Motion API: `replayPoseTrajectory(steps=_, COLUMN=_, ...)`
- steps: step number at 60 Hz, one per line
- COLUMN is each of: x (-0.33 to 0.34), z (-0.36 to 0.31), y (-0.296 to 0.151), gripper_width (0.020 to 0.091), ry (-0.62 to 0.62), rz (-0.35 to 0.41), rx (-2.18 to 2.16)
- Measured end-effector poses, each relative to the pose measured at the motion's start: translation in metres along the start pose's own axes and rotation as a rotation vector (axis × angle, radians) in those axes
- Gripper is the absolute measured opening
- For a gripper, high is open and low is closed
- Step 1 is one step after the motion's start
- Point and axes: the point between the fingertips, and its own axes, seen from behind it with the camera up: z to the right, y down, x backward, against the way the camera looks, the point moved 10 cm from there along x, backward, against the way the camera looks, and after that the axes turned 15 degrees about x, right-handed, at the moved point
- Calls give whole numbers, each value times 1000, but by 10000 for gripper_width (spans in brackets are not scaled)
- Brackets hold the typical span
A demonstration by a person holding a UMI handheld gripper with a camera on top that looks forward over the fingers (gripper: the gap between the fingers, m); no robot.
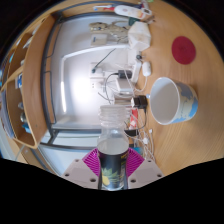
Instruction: Pour water
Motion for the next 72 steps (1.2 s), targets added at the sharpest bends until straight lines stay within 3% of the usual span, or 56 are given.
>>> replayPoseTrajectory(steps=22, x=-3, z=13, y=-18, gripper_width=287, ry=42, rz=38, rx=-527)
replayPoseTrajectory(steps=41, x=-1, z=14, y=-15, gripper_width=289, ry=77, rz=-22, rx=-548)
replayPoseTrajectory(steps=55, x=24, z=-27, y=-44, gripper_width=288, ry=112, rz=-84, rx=276)
replayPoseTrajectory(steps=60, x=39, z=-32, y=-79, gripper_width=296, ry=168, rz=-36, rx=665)
replayPoseTrajectory(steps=64, x=51, z=-25, y=-111, gripper_width=309, ry=240, rz=51, rx=931)
replayPoseTrajectory(steps=72, x=75, z=-8, y=-163, gripper_width=319, ry=423, rz=131, rx=1258)
